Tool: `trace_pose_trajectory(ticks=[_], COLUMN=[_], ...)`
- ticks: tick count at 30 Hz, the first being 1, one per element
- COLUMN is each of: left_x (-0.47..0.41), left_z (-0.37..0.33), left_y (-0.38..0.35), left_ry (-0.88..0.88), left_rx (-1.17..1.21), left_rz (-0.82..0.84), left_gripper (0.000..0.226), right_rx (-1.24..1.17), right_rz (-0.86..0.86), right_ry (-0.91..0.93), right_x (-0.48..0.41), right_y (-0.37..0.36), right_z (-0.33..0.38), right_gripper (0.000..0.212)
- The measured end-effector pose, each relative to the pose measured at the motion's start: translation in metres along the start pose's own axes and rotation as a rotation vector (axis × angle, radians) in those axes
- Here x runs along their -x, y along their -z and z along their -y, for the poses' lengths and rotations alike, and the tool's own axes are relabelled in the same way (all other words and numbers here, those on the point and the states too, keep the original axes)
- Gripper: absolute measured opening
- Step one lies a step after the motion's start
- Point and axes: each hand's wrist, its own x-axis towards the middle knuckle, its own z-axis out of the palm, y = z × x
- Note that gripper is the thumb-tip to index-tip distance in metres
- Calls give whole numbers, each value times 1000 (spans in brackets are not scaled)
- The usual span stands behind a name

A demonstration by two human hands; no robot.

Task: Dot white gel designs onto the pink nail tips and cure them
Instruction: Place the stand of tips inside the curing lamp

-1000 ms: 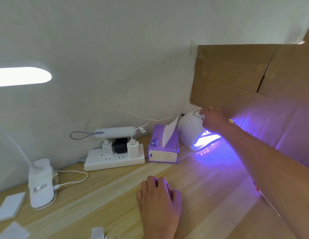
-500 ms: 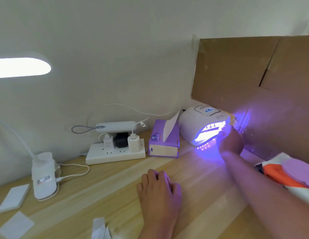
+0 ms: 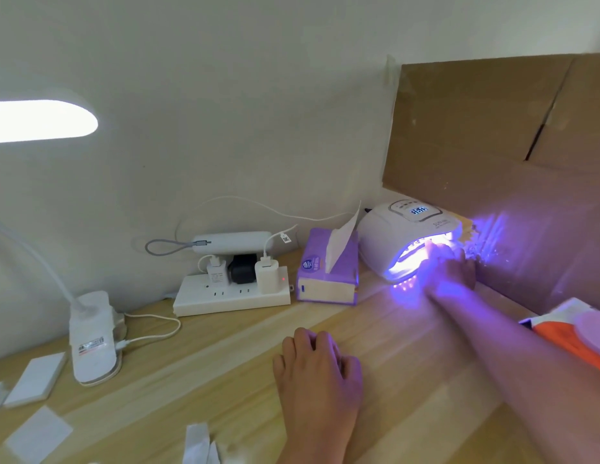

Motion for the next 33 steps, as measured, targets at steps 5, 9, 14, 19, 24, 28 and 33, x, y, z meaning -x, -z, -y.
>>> trace_pose_trajectory(ticks=[5, 9, 14, 19, 24, 28, 33], left_x=[0, 0, 0, 0, -1, -3, -2], left_z=[1, 1, 2, 0, 1, 3, 2], left_y=[-1, 0, 0, 0, 1, 0, 6], left_ry=[1, -4, 7, 15, 28, 51, 87], left_rx=[0, 10, 10, 18, 26, -3, 13], left_rz=[-2, -9, -6, 11, 35, 73, 107], left_gripper=[21, 22, 19, 13, 10, 11, 15], right_rx=[-34, 73, 93, 131, 106, 80, -93], right_rz=[-144, -117, -78, -30, -72, -93, -88], right_ry=[62, 174, 193, 249, 248, 247, 175], right_x=[3, 9, 9, 8, 8, 12, 33], right_y=[1, 1, 2, 2, 2, 4, 10], right_z=[-1, 2, 3, 5, 5, 6, 5], right_gripper=[32, 42, 46, 46, 42, 42, 45])
